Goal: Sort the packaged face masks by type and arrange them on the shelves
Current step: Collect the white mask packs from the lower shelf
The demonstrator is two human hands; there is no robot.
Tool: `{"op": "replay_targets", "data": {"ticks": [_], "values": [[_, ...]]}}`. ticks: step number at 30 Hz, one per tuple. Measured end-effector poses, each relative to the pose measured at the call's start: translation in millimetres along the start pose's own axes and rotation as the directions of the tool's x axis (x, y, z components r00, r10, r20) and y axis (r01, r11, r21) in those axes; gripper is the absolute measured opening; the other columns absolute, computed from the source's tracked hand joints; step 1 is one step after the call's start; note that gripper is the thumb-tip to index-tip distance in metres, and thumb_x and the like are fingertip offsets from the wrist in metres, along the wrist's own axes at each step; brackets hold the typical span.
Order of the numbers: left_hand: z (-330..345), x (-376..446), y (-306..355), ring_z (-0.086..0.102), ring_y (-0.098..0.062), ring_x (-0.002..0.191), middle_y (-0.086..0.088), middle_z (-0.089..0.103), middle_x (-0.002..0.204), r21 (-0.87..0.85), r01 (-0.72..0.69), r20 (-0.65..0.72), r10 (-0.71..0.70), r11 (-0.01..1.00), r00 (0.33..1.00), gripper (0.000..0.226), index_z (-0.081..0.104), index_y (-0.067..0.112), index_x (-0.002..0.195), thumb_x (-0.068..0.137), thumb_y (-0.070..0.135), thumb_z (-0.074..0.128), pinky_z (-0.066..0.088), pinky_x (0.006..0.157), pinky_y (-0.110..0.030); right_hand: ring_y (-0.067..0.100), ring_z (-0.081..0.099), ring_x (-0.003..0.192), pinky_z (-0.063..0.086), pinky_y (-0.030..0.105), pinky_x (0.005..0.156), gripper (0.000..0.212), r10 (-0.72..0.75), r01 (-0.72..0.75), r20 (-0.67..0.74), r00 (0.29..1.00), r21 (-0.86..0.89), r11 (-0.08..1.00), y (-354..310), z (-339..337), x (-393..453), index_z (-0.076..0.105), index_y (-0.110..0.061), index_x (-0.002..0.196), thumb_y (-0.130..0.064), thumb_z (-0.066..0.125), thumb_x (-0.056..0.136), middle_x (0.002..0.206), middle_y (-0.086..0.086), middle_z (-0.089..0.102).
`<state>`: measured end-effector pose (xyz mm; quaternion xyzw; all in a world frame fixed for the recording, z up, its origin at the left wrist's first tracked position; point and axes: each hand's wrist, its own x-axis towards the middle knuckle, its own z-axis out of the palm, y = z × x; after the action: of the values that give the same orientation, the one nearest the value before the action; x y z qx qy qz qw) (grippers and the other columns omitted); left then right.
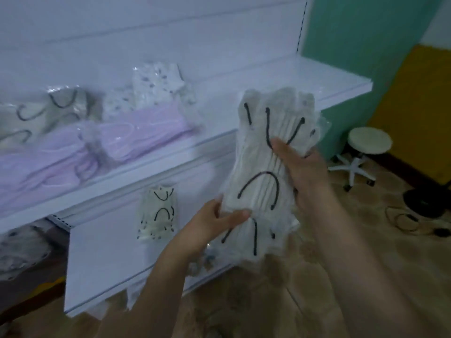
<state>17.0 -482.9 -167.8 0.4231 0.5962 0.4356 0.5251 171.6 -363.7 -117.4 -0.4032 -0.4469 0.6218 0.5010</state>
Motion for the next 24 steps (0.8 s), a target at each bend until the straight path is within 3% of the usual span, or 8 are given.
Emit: {"op": "replay_targets", "data": {"ticks": [3,7,11,13,17,19,21,24], "values": [[-4,-12,35,0.071,-0.022,0.109,0.0,0.076,0.115,-0.113,-0.119,-0.157,0.101,0.986,0.983,0.037,0.067,0.023,0.119,0.083,0.028,0.075,0.053,0.101,-0.045,0.012,0.07,0.101,0.058,0.035,0.089,0.046,-0.081,0.085,-0.032,0.996,0.119,0.989,-46,22,6,0.067,-0.015,0.12,-0.026,0.082,0.078,0.112,-0.003,0.073],[-21,-30,71,0.067,-0.023,0.118,-0.004,0.071,0.126,-0.296,-0.239,-0.308,0.145,0.925,0.94,0.05,0.062,0.02,0.133,0.085,0.025,0.074,0.047,0.108,-0.047,0.012,0.072,0.096,0.058,0.037,0.087,0.035,-0.083,0.077,0.009,0.997,0.279,0.957,-84,64,10,0.069,-0.014,0.113,-0.024,0.079,0.081,0.104,-0.004,0.076],[-51,-40,87,0.064,-0.028,0.122,-0.01,0.068,0.131,-0.38,-0.375,-0.478,0.167,0.846,0.862,0.055,0.055,0.018,0.139,0.088,0.023,0.076,0.048,0.107,-0.048,0.014,0.072,0.097,0.057,0.04,0.091,0.032,-0.052,0.003,0.152,0.987,0.304,0.953,-84,126,6,0.071,-0.016,0.111,-0.03,0.077,0.083,0.104,-0.003,0.076],[-70,-44,96,0.068,-0.027,0.116,-0.011,0.07,0.125,-0.389,-0.43,-0.558,0.163,0.815,0.814,0.05,0.056,0.013,0.136,0.089,0.017,0.073,0.056,0.095,-0.04,0.018,0.072,0.096,0.056,0.043,0.092,0.031,-0.02,-0.041,0.243,0.97,0.245,0.969,-72,162,4,0.072,-0.015,0.108,-0.033,0.077,0.083,0.102,0.001,0.076],[-130,-46,108,0.076,-0.011,0.084,0.01,0.079,0.088,-0.309,-0.495,-0.707,0.152,0.812,0.69,0.026,0.06,0.03,0.104,0.086,0.021,0.076,0.061,0.07,-0.028,0.024,0.073,0.092,0.057,0.05,0.089,0.035,0.038,-0.078,0.426,0.904,0.075,0.994,-48,239,5,0.072,-0.014,0.108,-0.032,0.08,0.079,0.098,0.006,0.077],[-169,-47,112,0.076,-0.018,0.093,0.004,0.079,0.1,-0.247,-0.46,-0.766,0.12,0.853,0.632,0.047,0.062,0.027,0.116,0.076,0.039,0.084,0.061,0.083,-0.039,0.027,0.073,0.093,0.057,0.05,0.088,0.035,0.057,-0.1,0.548,0.834,0.049,0.994,-42,280,8,0.069,-0.013,0.112,-0.02,0.079,0.08,0.101,0.008,0.076],[-209,-48,116,0.074,-0.019,0.097,-0.002,0.075,0.115,-0.189,-0.427,-0.815,0.101,0.884,0.571,0.067,0.06,0.023,0.126,0.069,0.054,0.078,0.059,0.09,-0.044,0.03,0.073,0.094,0.057,0.05,0.087,0.035,0.056,-0.087,0.613,0.788,0.022,0.996,-39,321,15,0.069,-0.01,0.114,-0.012,0.078,0.081,0.103,0.011,0.075],[-264,-49,125,0.07,-0.01,0.087,0.001,0.071,0.113,-0.099,-0.395,-0.862,0.119,0.913,0.492,0.059,0.057,0.023,0.127,0.082,0.061,0.067,0.054,0.076,-0.028,0.028,0.073,0.092,0.058,0.046,0.084,0.04,0.02,-0.042,0.585,0.811,0.024,0.999,-45,378,42,0.069,-0.013,0.111,-0.019,0.084,0.074,0.103,0.009,0.075]]}}
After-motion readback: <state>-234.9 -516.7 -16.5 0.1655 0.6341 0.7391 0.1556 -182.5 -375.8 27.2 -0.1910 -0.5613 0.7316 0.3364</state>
